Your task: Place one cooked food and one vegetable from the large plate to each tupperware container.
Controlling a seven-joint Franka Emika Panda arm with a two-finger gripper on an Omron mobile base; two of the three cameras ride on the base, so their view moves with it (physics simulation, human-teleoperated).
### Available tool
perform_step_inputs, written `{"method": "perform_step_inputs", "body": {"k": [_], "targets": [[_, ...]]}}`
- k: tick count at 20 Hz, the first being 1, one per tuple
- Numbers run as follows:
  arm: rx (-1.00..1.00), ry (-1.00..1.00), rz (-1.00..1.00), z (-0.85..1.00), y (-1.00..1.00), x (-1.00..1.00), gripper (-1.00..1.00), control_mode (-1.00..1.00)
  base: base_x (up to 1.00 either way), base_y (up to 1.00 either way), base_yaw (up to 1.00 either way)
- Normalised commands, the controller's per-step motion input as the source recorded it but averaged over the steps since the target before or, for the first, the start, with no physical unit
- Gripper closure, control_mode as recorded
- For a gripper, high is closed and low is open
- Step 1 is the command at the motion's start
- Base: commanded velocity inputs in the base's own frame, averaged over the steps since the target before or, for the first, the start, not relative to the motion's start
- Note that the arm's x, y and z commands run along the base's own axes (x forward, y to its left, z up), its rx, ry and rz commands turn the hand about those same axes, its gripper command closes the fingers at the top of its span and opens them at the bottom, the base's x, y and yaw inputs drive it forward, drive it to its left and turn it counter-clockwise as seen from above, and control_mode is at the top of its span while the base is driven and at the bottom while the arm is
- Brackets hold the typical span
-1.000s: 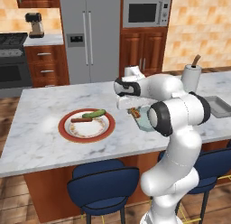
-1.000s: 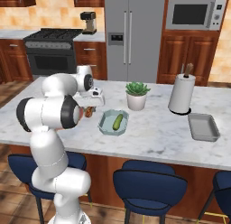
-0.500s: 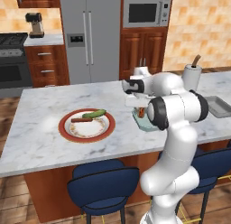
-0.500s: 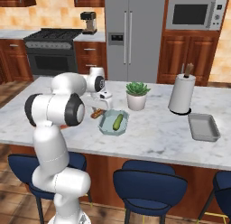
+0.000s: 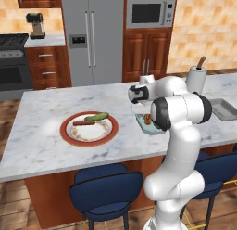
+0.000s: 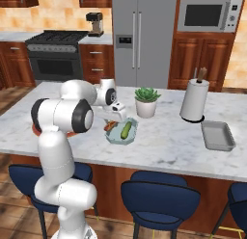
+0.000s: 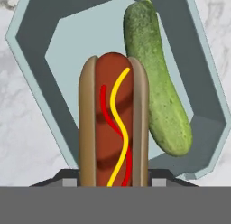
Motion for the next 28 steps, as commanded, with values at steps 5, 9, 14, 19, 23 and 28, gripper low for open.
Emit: {"method": "perform_step_inputs", "body": {"k": [5,9,14,19,23,28], "targets": [[0.0,0.04,0.23,0.0,-0.07,0.21,1.0,-1.0,0.0,0.0,0.0],[0.0,0.05,0.33,0.0,-0.02,0.11,1.0,-1.0,0.0,0.0,0.0],[0.0,0.01,0.25,-0.06,-0.04,0.0,1.0,-1.0,0.0,0.0,0.0],[0.0,0.0,0.09,-0.16,-0.05,0.09,1.0,-1.0,0.0,0.0,0.0],[0.0,0.0,0.01,-0.13,0.0,0.04,1.0,-1.0,0.0,0.0,0.0],[0.0,0.0,0.0,-0.16,0.0,0.04,1.0,-1.0,0.0,0.0,0.0]]}}
